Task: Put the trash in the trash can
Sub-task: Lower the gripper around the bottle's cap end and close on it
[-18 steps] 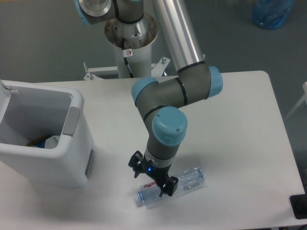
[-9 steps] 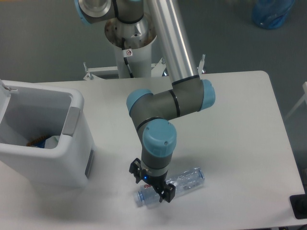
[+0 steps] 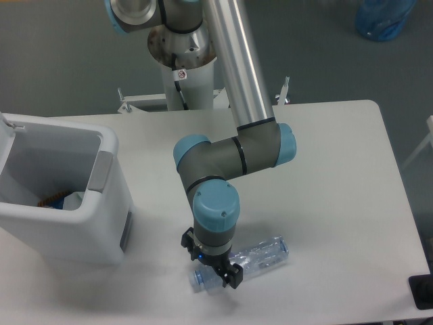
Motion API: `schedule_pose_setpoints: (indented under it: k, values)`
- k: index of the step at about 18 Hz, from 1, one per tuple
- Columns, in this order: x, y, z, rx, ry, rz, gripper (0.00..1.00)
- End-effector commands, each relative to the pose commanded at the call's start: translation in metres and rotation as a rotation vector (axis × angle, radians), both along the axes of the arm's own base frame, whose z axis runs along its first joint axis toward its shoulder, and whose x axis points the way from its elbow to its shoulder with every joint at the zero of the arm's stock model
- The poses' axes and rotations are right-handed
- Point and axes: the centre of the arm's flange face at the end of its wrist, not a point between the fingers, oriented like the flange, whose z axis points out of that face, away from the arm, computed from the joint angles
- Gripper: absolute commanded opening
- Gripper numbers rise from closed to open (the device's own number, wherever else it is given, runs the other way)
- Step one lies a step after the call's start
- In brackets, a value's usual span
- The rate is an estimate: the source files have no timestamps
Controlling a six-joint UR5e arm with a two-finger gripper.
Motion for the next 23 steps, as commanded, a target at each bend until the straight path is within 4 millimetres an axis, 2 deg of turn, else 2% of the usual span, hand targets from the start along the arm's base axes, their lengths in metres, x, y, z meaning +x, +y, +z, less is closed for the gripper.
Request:
schedule_pose_setpoints:
  k: [5,6,7,8,12,20,23]
  values:
    - [0.005,0.005,-0.008,-0.031,0.025,-0.008,1.00]
    - [0.008,0.008,-0.007,-0.033,0.027,-0.014,0.93]
    - [0.008,0.009,-0.012,-0.038,0.023,-0.013,0.73]
    - [0.008,0.009,-0.011,-0.036,0.024,-0.011,0.65]
    - [0.008,0.010,-0.010,-0.035,0.026,-0.006,0.47]
    - [0.009,0.010,0.004,-0.015,0.034,-0.007,0.43]
    - [0.006,0.009,0.031,0.027,0.042,-0.005,0.43]
